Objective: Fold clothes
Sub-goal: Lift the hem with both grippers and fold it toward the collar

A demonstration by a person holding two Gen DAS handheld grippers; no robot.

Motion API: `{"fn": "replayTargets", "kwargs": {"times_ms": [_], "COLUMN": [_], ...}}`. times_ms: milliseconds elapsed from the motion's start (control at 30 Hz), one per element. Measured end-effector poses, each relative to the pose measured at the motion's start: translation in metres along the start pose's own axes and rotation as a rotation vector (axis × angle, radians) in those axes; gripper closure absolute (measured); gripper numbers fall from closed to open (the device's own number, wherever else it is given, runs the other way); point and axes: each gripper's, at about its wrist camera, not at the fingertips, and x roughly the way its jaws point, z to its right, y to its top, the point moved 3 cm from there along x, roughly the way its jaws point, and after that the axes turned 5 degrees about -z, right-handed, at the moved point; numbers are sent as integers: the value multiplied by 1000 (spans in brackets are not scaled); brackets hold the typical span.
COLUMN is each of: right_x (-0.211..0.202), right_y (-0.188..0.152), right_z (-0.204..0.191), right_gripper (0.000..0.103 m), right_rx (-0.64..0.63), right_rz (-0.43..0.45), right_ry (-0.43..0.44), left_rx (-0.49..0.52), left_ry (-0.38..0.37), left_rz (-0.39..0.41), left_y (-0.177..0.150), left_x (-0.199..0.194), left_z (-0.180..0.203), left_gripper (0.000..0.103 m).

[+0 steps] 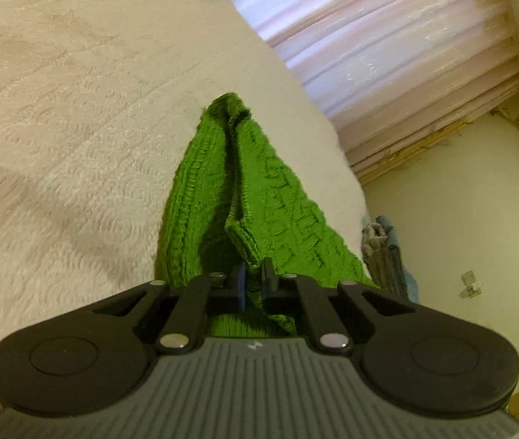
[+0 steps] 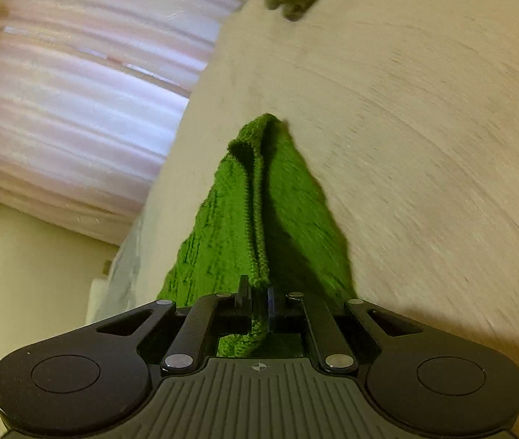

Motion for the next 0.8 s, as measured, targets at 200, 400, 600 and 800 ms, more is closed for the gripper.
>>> {"fn": "replayTargets", "kwargs": {"times_ms": [200, 400, 600, 800], "right_x": [-4, 13, 8, 14], "right_y": [-1, -6, -4, -8], "right_z": [-4, 12, 7, 16], "right_gripper": [98, 97, 97, 97], "right_rx": [-28, -48, -84, -84], "right_rz": [32, -3, 26, 17], "right_ry": [1, -83, -78, -121], "left_rx": [53, 75, 114, 107], "left_ry": [-9, 79, 70, 94], "left_rz": [26, -3, 6, -19], "left_y": [-7, -23, -29, -35], "left_x": [-12, -3, -12, -6], "left_z": [8, -6, 0, -6], "left_gripper": [98, 98, 98, 98]}}
